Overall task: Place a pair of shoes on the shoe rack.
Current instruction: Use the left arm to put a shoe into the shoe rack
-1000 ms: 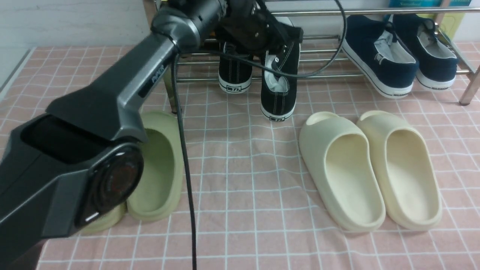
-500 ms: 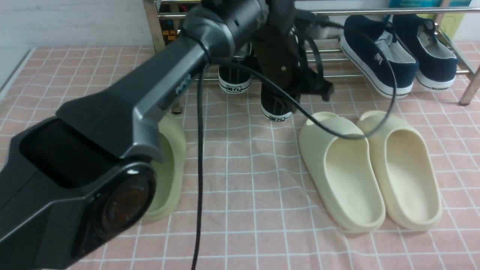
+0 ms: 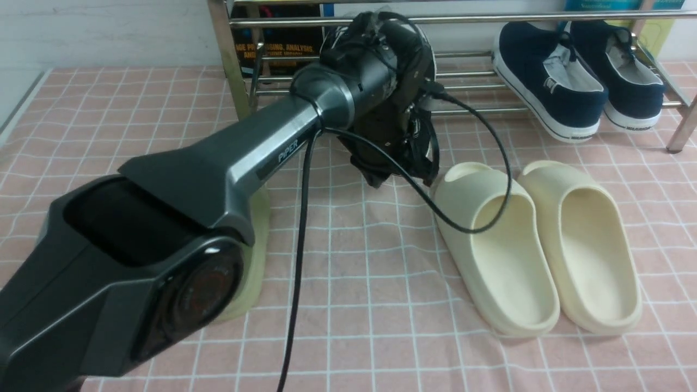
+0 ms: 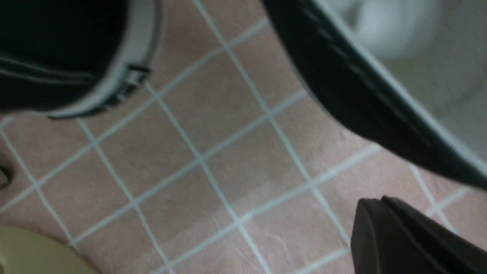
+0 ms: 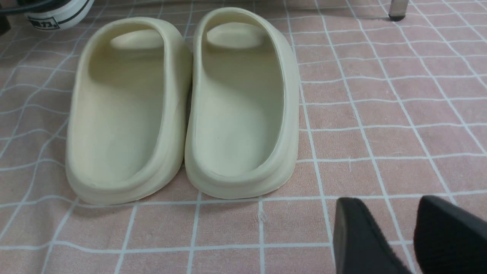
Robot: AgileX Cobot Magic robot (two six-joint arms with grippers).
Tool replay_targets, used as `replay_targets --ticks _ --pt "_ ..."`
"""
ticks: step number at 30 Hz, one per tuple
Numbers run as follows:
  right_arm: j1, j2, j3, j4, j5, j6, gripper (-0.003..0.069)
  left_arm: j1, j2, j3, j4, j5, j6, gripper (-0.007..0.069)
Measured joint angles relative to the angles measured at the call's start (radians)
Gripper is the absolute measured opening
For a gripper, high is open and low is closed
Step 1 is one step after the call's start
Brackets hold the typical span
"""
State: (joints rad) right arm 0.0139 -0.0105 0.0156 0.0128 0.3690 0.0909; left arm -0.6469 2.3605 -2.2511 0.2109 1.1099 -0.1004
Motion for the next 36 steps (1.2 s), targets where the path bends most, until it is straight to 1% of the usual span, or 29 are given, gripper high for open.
replay_targets --ticks 2,8,10,13,16,18,19,20,21,22,26,28,33,36 --pt "0.0 0.0 0.0 0.0 0.0 0.0 0.0238 0.001 0.0 0.0 0.007 -0.051 -0.017 0.0002" --pt "0.0 0.0 0.0 0.0 0.0 0.0 0.0238 0.0 0.0 0.0 0.01 -0.076 -0.103 0.0004" --pt "0.0 0.0 0.0 0.0 0.0 0.0 0.0238 -0.002 0.0 -0.008 0.015 -0.074 -0.146 0.0005" --pt "0.0 0.0 0.0 0.0 0.0 0.0 0.0238 -0.002 0.0 -0.04 0.02 -0.033 -0.169 0.0005" --pt "0.0 0.0 0.0 0.0 0.0 0.0 0.0238 -0.002 0.0 -0.066 0.005 0.021 -0.168 0.0005" --pt "0.0 0.0 0.0 0.0 0.0 0.0 0.0238 0.0 -0.001 -0.076 -0.065 0.102 -0.13 0.0005" --pt "0.0 0.0 0.0 0.0 0.0 0.0 0.0238 0.0 -0.001 -0.076 -0.099 0.113 -0.111 0.0005" --pt "0.0 0.0 0.0 0.0 0.0 0.0 0.0238 0.0 -0.001 -0.076 -0.106 0.117 -0.1 0.0005" --pt "0.0 0.0 0.0 0.0 0.0 0.0 0.0238 0.0 -0.001 -0.076 -0.158 0.124 -0.063 0.0005" --pt "0.0 0.0 0.0 0.0 0.0 0.0 0.0238 -0.001 -0.001 -0.076 -0.175 0.124 -0.044 0.0005" --pt "0.0 0.0 0.0 0.0 0.0 0.0 0.0238 -0.003 -0.001 -0.076 -0.173 0.068 -0.032 0.0005" --pt "0.0 0.0 0.0 0.0 0.0 0.0 0.0238 -0.003 -0.001 -0.076 -0.126 -0.026 -0.055 0.0008" --pt "0.0 0.0 0.0 0.0 0.0 0.0 0.0238 -0.01 -0.001 -0.075 -0.058 -0.105 -0.125 0.0013" --pt "0.0 0.0 0.0 0.0 0.0 0.0 0.0238 -0.01 -0.001 -0.075 -0.04 -0.141 -0.135 0.0014"
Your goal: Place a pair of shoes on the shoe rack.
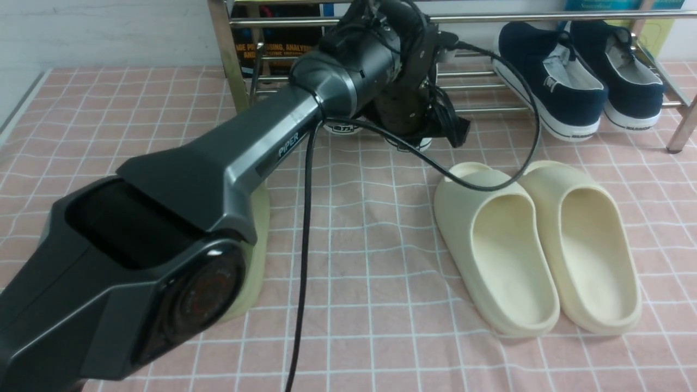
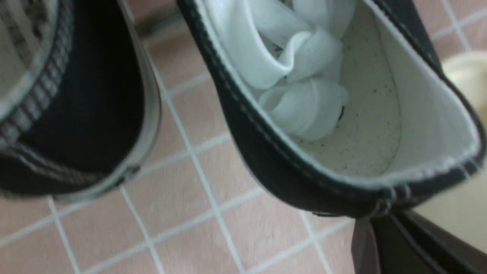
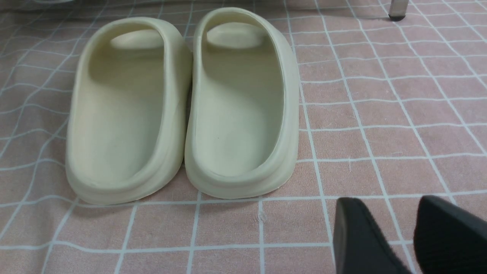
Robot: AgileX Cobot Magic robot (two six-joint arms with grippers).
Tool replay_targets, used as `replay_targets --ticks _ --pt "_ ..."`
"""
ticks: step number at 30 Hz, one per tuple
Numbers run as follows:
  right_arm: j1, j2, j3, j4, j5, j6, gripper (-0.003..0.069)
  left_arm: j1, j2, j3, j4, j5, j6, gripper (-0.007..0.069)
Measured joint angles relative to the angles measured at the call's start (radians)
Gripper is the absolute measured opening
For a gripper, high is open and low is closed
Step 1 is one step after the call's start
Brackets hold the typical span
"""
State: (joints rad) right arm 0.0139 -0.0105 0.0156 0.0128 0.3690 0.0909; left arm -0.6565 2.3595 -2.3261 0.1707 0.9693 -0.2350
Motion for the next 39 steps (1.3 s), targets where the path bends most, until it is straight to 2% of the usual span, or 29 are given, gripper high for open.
replay_targets --ticks 10,16,21,26,28,31,36,39 --pt "0.0 0.0 0.0 0.0 0.0 0.0 0.0238 0.001 0.003 0.0 0.06 -0.101 -0.01 0.0015" --pt "0.0 0.0 0.0 0.0 0.0 0.0 0.0238 0.001 0.026 -0.001 0.067 -0.109 -0.011 0.0017" --pt "0.0 0.0 0.0 0.0 0.0 0.0 0.0238 0.001 0.028 -0.002 0.045 -0.056 -0.011 0.0019" --pt "0.0 0.0 0.0 0.0 0.0 0.0 0.0238 -0.002 -0.042 -0.03 0.013 0.095 0.035 0.002" --pt "0.0 0.0 0.0 0.0 0.0 0.0 0.0238 -0.016 -0.139 -0.057 0.009 0.198 0.112 0.0022" --pt "0.0 0.0 0.0 0.0 0.0 0.0 0.0238 -0.036 -0.267 -0.065 0.01 0.265 0.187 0.0023" --pt "0.0 0.0 0.0 0.0 0.0 0.0 0.0238 -0.043 -0.466 -0.056 0.003 0.265 0.235 0.0028" --pt "0.0 0.0 0.0 0.0 0.0 0.0 0.0238 -0.043 -0.668 0.038 0.009 0.265 0.241 0.0034"
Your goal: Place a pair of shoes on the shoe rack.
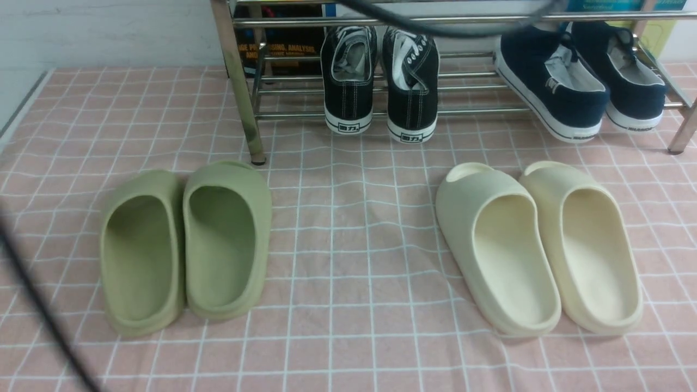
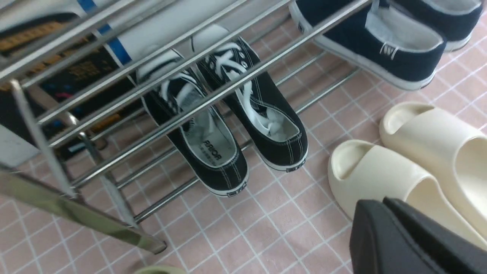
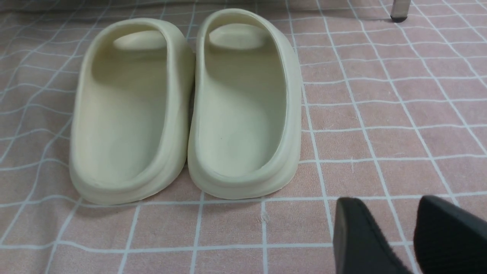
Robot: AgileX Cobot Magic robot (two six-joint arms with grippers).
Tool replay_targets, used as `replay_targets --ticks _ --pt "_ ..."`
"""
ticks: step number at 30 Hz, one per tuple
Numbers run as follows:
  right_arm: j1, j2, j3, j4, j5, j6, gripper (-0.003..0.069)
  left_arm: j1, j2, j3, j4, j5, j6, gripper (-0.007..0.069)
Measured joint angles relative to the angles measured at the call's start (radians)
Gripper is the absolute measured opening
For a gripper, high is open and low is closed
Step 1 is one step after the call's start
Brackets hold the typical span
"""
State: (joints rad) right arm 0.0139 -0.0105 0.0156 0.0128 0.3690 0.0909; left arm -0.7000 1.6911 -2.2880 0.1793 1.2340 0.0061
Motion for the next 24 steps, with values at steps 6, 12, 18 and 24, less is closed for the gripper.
replay_targets --ticks 6,12,18,24 --pt "0.0 0.0 0.0 0.0 0.0 0.0 0.0238 0.0 -0.313 0.381 0.005 0.0 0.003 0.0037" --pt "0.0 0.0 0.0 0.0 0.0 0.0 0.0238 0.0 -0.662 1.051 0.001 -0.423 -0.053 0.0041" --pt "0.0 0.0 0.0 0.0 0.0 0.0 0.0238 0.0 -0.935 1.674 -0.093 -1.043 -0.114 0.0022" --pt "0.0 0.0 0.0 0.0 0.0 0.0 0.0238 0.0 -1.071 2.026 -0.121 -1.432 -0.117 0.002"
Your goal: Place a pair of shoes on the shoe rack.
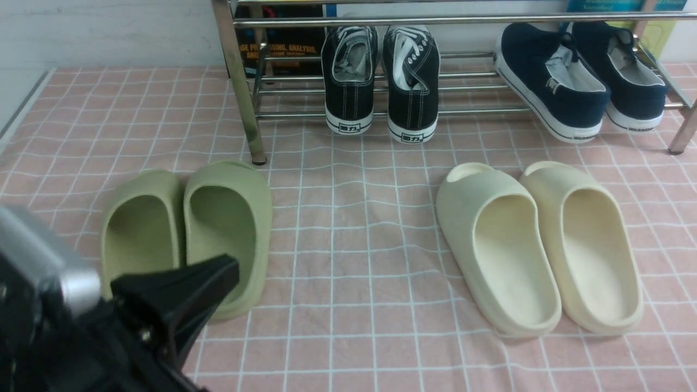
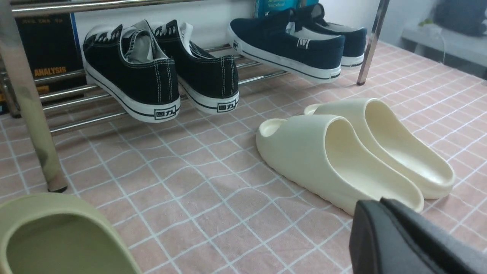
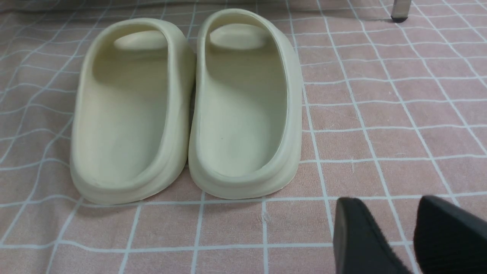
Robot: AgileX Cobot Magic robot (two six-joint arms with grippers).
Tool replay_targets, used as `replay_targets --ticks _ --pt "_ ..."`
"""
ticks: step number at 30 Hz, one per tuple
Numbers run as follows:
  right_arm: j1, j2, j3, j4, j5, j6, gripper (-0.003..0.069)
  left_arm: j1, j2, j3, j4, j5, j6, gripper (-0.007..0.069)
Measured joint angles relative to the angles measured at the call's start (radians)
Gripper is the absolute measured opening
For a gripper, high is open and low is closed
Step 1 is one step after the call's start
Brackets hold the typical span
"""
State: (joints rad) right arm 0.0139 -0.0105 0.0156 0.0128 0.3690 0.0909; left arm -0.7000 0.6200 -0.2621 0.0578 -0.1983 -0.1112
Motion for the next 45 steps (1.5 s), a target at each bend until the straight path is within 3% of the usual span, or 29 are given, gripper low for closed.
replay_targets --ticks 3,13,19,22,26,34,39,45 --pt "0.0 0.0 0.0 0.0 0.0 0.0 0.0238 0.0 -0.026 0.135 -0.002 -0.133 -0.003 0.002" --pt "0.0 0.0 0.0 0.0 0.0 0.0 0.0238 0.0 -0.035 0.287 -0.037 -0.16 0.002 0.0022" --pt "0.0 0.0 0.0 -0.002 0.0 0.0 0.0238 0.012 -0.227 0.288 -0.068 0.016 0.124 0.0022" --pt "0.0 0.0 0.0 -0.001 0.0 0.0 0.0238 0.056 -0.338 0.288 -0.112 0.131 0.165 0.0022" --pt "0.0 0.0 0.0 -0.002 0.0 0.0 0.0238 0.237 -0.548 0.289 -0.142 0.342 0.187 0.0022" --pt "0.0 0.0 0.0 -0.002 0.0 0.0 0.0238 0.564 -0.631 0.29 -0.09 0.467 0.184 0.0022" --pt "0.0 0.0 0.0 -0.001 0.0 0.0 0.0238 0.604 -0.631 0.288 0.0 0.556 0.121 0.0022" --pt "0.0 0.0 0.0 -0.001 0.0 0.0 0.0238 0.604 -0.631 0.285 0.014 0.566 0.081 0.0022"
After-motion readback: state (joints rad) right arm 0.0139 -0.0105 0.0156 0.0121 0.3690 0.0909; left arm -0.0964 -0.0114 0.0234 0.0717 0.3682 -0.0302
